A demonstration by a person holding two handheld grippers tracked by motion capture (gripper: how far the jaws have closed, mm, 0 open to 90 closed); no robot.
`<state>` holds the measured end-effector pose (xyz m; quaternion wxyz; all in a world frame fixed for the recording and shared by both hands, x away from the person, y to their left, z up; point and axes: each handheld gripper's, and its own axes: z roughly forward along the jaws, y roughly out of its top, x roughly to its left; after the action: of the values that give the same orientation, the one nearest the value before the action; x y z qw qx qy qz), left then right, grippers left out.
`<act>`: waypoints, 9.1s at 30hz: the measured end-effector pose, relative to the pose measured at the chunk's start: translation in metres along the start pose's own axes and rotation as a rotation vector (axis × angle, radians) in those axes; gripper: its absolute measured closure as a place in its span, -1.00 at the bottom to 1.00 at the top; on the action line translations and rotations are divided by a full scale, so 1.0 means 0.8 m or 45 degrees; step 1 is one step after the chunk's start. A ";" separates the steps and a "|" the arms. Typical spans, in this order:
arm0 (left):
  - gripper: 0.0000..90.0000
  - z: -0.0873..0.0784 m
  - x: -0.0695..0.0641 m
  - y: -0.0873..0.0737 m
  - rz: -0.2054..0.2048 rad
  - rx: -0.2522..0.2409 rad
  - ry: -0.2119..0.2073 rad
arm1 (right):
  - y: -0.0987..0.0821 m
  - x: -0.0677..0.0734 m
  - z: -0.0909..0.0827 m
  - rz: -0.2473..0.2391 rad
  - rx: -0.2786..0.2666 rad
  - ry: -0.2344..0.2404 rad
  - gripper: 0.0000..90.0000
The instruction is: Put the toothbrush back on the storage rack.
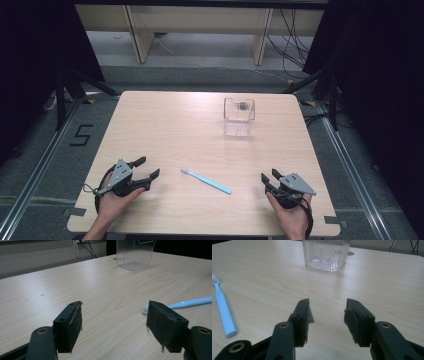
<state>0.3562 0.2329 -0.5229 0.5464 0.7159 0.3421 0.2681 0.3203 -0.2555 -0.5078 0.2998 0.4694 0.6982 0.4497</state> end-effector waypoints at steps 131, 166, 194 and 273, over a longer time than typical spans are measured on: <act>-0.36 0.004 -0.002 0.002 -0.014 0.088 -0.064 | 0.133 0.137 0.137 -0.757 1.278 0.585 0.43; -0.36 0.004 -0.001 0.002 -0.016 0.086 -0.065 | 0.119 0.151 0.162 -0.795 1.356 0.604 0.54; -0.36 0.004 -0.001 0.001 -0.024 0.068 -0.074 | 0.119 0.164 0.168 -0.833 1.383 0.589 0.75; -0.37 0.004 0.000 0.001 -0.048 0.063 -0.067 | 0.102 0.068 0.089 -0.175 0.153 0.391 0.76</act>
<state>0.3590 0.2311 -0.5231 0.5424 0.7294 0.3474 0.2302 0.3912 -0.1682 -0.4631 0.1912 0.3634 0.7919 0.4519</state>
